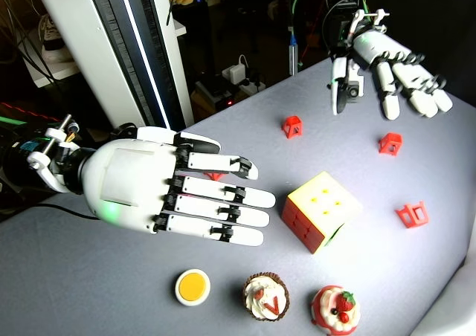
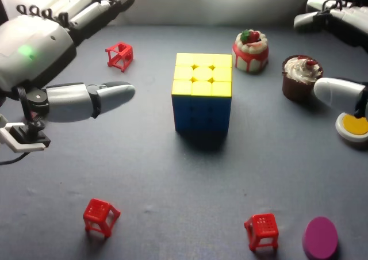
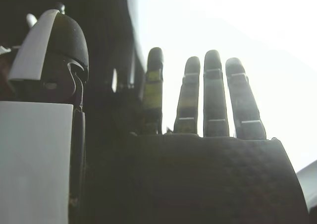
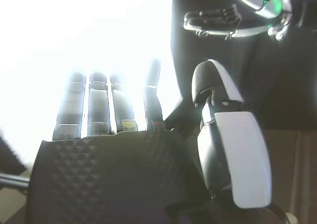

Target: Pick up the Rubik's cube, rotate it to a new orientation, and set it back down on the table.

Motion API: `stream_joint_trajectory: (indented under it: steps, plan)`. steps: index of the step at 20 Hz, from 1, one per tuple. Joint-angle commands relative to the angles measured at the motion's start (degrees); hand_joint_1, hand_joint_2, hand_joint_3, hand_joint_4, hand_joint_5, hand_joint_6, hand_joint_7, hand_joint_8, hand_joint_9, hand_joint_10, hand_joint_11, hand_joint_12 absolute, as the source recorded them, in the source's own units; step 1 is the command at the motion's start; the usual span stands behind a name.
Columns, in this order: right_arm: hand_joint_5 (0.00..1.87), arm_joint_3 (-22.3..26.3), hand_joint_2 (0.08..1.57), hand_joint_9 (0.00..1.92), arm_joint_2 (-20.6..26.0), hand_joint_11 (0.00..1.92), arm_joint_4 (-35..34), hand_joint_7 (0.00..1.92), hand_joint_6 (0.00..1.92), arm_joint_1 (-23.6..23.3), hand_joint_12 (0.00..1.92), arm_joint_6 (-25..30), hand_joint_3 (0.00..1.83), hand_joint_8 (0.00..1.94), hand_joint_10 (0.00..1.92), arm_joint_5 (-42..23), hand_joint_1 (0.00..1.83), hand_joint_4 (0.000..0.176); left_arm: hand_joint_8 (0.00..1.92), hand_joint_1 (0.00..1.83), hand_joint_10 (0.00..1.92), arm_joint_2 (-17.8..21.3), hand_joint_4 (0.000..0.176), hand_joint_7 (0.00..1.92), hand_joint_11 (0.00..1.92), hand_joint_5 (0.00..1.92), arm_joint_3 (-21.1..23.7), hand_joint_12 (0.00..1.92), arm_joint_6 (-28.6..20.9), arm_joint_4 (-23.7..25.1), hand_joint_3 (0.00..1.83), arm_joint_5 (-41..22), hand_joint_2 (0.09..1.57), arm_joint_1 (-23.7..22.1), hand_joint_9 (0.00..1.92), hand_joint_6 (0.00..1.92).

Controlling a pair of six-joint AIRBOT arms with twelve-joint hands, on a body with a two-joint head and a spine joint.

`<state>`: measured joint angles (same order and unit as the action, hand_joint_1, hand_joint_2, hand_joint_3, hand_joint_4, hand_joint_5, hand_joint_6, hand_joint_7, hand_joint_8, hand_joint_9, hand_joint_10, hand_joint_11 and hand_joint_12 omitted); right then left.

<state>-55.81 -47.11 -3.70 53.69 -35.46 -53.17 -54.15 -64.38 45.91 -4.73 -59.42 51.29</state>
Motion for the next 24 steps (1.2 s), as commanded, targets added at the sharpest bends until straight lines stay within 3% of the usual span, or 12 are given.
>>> stream_joint_trajectory:
  steps: [1, 4, 7, 9, 11, 12, 13, 15, 17, 19, 21, 24]
  plan:
    - [0.0, -0.1, 1.27, 0.0, 0.3, 0.0, -0.6, 0.0, 0.0, -0.8, 0.0, 0.4, 0.03, 0.0, 0.0, -5.7, 0.3, 0.0, 0.0, 0.23, 0.0, -0.4, 0.102, 0.0, 0.0, 0.0, -0.1, 0.0, 0.2, -0.7, 0.02, -5.8, 1.09, -0.8, 0.0, 0.0]
    - [0.0, 0.3, 1.26, 0.0, 0.8, 0.0, -0.4, 0.0, 0.0, -0.8, 0.0, 0.4, 0.02, 0.0, 0.0, -4.5, 0.29, 0.0, 0.0, 0.25, 0.0, -0.6, 0.112, 0.0, 0.0, 0.0, -0.3, 0.0, 0.2, 0.3, 0.01, -3.8, 1.08, -1.7, 0.0, 0.0]
    - [0.0, 0.7, 1.25, 0.0, 1.2, 0.0, -0.6, 0.0, 0.0, -0.8, 0.0, 0.4, 0.01, 0.0, 0.0, -4.1, 0.36, 0.0, 0.0, 0.35, 0.0, -0.9, 0.079, 0.0, 0.0, 0.0, -0.9, 0.0, 0.1, 2.3, 0.0, 1.7, 1.02, -4.5, 0.0, 0.0]
    - [0.0, 1.1, 1.25, 0.0, 1.6, 0.0, -1.1, 0.0, 0.0, -0.8, 0.0, 0.4, 0.0, 0.0, 0.0, -3.9, 0.37, 0.0, 0.0, 0.45, 0.0, -2.0, 0.078, 0.0, 0.0, 0.0, -2.0, 0.0, -0.1, 3.5, 0.0, 5.9, 1.0, -7.3, 0.0, 0.0]
    - [0.0, 1.5, 1.24, 0.0, 1.6, 0.0, -2.6, 0.0, 0.0, -0.5, 0.0, 0.4, 0.0, 0.0, 0.0, -3.9, 0.38, 0.0, 0.0, 0.52, 0.0, -3.5, 0.098, 0.0, 0.0, 0.0, -3.6, 0.0, -0.9, 4.8, 0.0, 10.6, 0.98, -10.0, 0.0, 0.0]
    - [0.0, 1.7, 1.23, 0.0, 1.6, 0.0, -3.3, 0.0, 0.0, -0.3, 0.0, 0.4, 0.0, 0.0, 0.0, -3.9, 0.4, 0.0, 0.0, 0.55, 0.0, -4.4, 0.089, 0.0, 0.0, 0.0, -4.3, 0.0, -0.9, 5.2, 0.0, 12.9, 0.96, -11.3, 0.0, 0.0]
    - [0.0, 1.7, 1.24, 0.0, 1.6, 0.0, -3.7, 0.0, 0.0, -0.1, 0.0, 0.4, 0.0, 0.0, 0.0, -3.9, 0.39, 0.0, 0.0, 0.57, 0.0, -5.1, 0.052, 0.0, 0.0, 0.0, -4.9, 0.0, -0.9, 5.5, 0.0, 14.9, 0.94, -12.5, 0.0, 0.0]
    - [0.0, 1.8, 1.24, 0.0, 1.6, 0.0, -4.3, 0.0, 0.0, 0.3, 0.0, 0.4, 0.0, 0.0, 0.0, -3.9, 0.38, 0.0, 0.0, 0.65, 0.0, -6.9, 0.046, 0.0, 0.0, 0.0, -6.4, 0.0, -1.1, 5.6, 0.0, 19.0, 0.9, -14.9, 0.0, 0.0]
    - [0.0, 1.8, 1.25, 0.0, 1.6, 0.0, -4.8, 0.0, 0.0, 0.6, 0.0, 0.4, 0.0, 0.0, 0.0, -3.9, 0.39, 0.0, 0.0, 0.71, 0.0, -8.7, 0.0, 0.0, 0.03, 0.0, -7.7, 0.02, -1.3, 6.9, 0.0, 23.6, 0.92, -17.2, 0.0, 0.0]
    - [0.0, 1.8, 1.25, 0.0, 1.6, 0.0, -5.4, 0.0, 0.0, 0.9, 0.0, 0.4, 0.0, 0.0, 0.0, -3.9, 0.42, 0.0, 0.0, 0.81, 0.0, -10.6, 0.011, 0.0, 0.0, 0.0, -9.3, 0.0, -1.6, 7.3, 0.0, 27.8, 0.94, -19.1, 0.0, 0.0]
    - [0.0, 1.8, 1.26, 0.0, 1.6, 0.0, -5.7, 0.0, 0.0, 1.0, 0.0, 0.4, 0.01, 0.0, 0.0, -3.9, 0.39, 0.0, 0.0, 0.74, 0.0, -12.2, 0.044, 0.0, 0.0, 0.0, -10.6, 0.0, -1.6, 8.3, 0.0, 31.0, 0.92, -20.6, 0.0, 0.0]
    - [0.0, 1.8, 1.26, 0.0, 1.6, 0.0, -6.1, 0.0, 0.0, 1.3, 0.0, 0.4, 0.0, 0.0, 0.0, -3.9, 0.39, 0.0, 0.0, 0.75, 0.0, -14.4, 0.042, 0.0, 0.02, 0.0, -12.4, 0.01, -1.6, 8.9, 0.0, 34.2, 0.9, -22.3, 0.0, 0.0]
